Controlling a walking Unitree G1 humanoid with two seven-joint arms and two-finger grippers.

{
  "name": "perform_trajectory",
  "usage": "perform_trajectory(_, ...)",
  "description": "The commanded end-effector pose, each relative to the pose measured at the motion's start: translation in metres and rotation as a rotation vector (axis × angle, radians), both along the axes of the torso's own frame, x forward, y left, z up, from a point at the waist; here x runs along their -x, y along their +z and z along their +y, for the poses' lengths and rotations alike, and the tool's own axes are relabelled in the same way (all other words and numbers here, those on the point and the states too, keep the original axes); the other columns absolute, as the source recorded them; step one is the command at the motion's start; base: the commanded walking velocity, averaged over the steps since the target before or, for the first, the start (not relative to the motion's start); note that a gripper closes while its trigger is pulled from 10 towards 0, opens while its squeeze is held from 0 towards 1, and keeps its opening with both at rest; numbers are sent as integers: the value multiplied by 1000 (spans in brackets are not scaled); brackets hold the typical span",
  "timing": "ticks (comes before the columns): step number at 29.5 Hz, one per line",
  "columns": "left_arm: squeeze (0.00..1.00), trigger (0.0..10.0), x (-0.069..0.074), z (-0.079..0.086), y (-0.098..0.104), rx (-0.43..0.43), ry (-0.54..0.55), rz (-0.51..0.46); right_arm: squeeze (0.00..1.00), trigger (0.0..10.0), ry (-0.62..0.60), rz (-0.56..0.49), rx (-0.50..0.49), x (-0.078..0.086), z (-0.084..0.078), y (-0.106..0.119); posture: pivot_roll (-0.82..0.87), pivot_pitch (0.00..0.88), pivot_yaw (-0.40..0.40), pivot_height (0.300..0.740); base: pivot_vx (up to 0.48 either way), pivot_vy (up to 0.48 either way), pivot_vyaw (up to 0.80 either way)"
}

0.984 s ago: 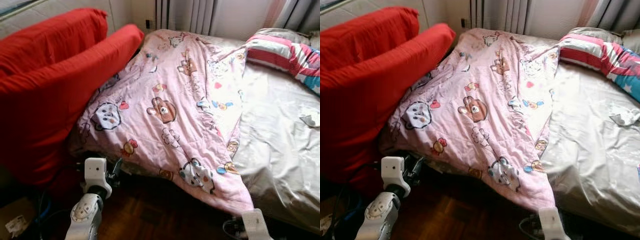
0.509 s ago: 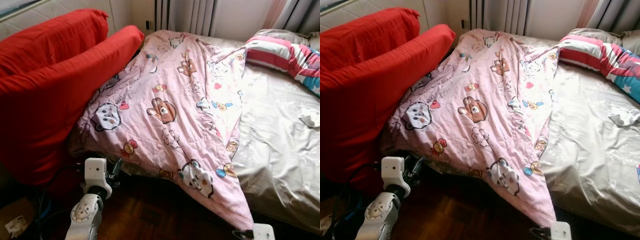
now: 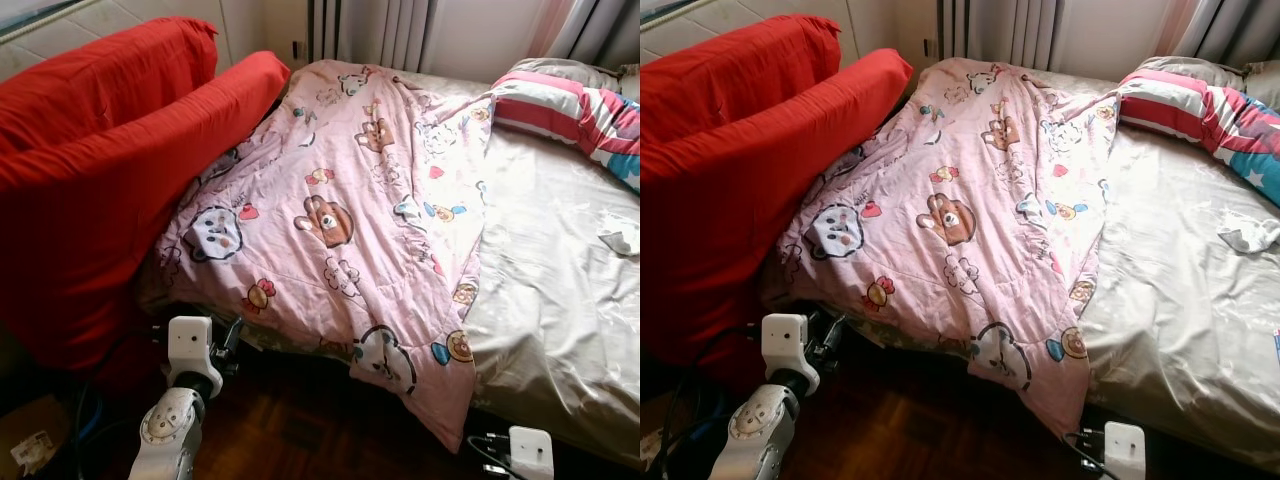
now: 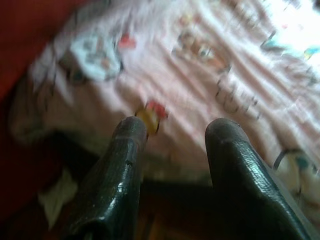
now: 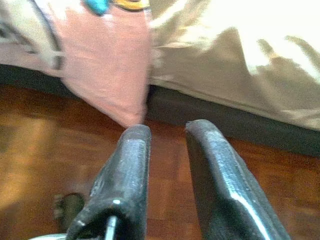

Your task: Clean up the room

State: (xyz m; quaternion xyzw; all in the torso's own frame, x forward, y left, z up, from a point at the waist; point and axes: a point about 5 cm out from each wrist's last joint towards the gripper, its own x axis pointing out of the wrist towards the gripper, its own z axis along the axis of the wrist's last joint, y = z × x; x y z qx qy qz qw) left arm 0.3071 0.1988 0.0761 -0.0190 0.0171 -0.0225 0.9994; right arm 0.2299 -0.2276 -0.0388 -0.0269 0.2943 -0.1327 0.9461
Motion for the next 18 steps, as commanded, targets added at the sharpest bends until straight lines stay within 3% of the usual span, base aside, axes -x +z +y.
perform_trajectory(1, 0, 10000, 10, 16, -26, 12, 51, 123, 0, 10000, 51, 50, -67, 9, 12, -12, 88, 235, -7, 740, 0, 0, 0)
perform_trajectory(4, 0, 10000, 15, 24, -40, 24, 85, 202, 0, 10000, 77, 64, -88, 9, 18, -14, 87, 232, -7, 740, 0, 0, 0)
perform_trajectory(7, 0, 10000, 31, 38, -68, 38, 145, 365, 0, 10000, 89, 84, -126, 8, 22, -16, 85, 219, -7, 740, 0, 0, 0)
perform_trajectory(12, 0, 10000, 60, 38, -102, 5, 141, 571, 0, 10000, 144, 143, -167, 14, 32, -23, 88, 195, -6, 740, 0, 0, 0)
perform_trajectory(18, 0, 10000, 93, 41, -129, -11, 179, 722, 0, 10000, 134, 235, -186, 33, 35, -36, 84, 183, -12, 740, 0, 0, 0)
